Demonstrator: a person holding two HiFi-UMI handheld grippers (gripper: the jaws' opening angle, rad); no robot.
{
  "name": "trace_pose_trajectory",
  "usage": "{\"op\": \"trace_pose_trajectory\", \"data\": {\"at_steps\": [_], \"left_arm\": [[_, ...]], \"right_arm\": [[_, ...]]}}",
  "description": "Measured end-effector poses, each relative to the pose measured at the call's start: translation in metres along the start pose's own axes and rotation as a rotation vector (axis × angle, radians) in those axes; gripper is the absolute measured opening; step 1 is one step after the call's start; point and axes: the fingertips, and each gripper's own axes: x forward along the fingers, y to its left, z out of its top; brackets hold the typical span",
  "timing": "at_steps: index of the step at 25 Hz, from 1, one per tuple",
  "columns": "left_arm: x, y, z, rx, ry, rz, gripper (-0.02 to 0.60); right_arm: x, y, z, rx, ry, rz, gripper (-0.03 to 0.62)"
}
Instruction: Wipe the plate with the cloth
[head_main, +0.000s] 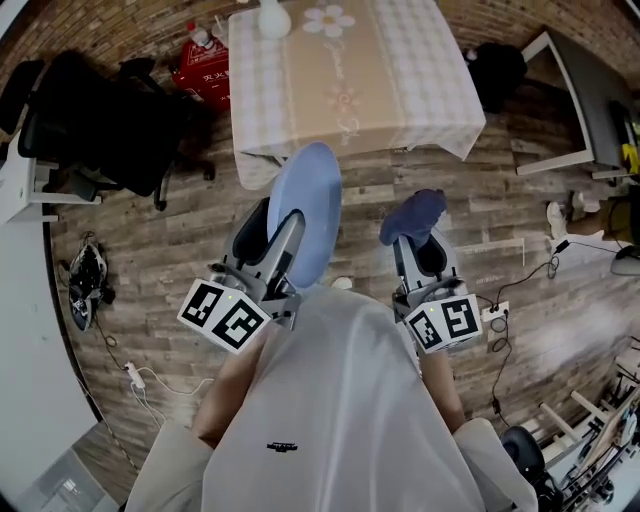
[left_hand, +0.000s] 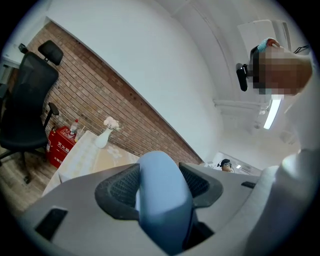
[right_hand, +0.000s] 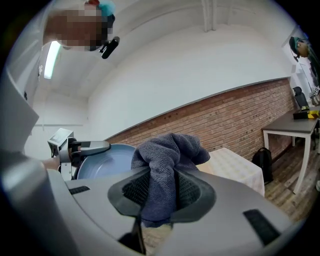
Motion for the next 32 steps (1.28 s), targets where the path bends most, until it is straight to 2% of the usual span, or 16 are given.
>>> {"op": "trace_pose_trajectory", "data": {"at_steps": [9, 15, 19, 23, 27, 32], "left_arm": [[0.138, 0.089, 0.113, -0.031, 0.038, -0.092, 0.25], [0.196, 0.143, 0.169, -0.039, 0.053, -0.124, 0.25], [0.224, 0.165, 0.185, -0.058, 0.061, -0.116, 0.25], [0.252, 0.173, 0.185, -0.102, 0.074, -0.123, 0.25], [0.277, 0.175, 0.185, -0.151, 0.059, -0.115, 0.25], [0.304, 0.166, 0.191, -0.173, 0.032, -0.129, 0.25]], "right_arm": [[0.176, -0.026, 0.061, 0.0, 0.024, -0.058, 0.114], [0.27, -0.033, 0.085, -0.003, 0.028, -0.076, 0.114], [0.309, -0.039, 0.098, -0.014, 0.031, -0.058, 0.114], [0.333, -0.048, 0.112, -0.036, 0.041, 0.001, 0.114], [0.346, -0.061, 0.12, -0.055, 0.059, 0.055, 0.114], [0.358, -0.081, 0.135, -0.081, 0.059, 0.108, 0.114]]}}
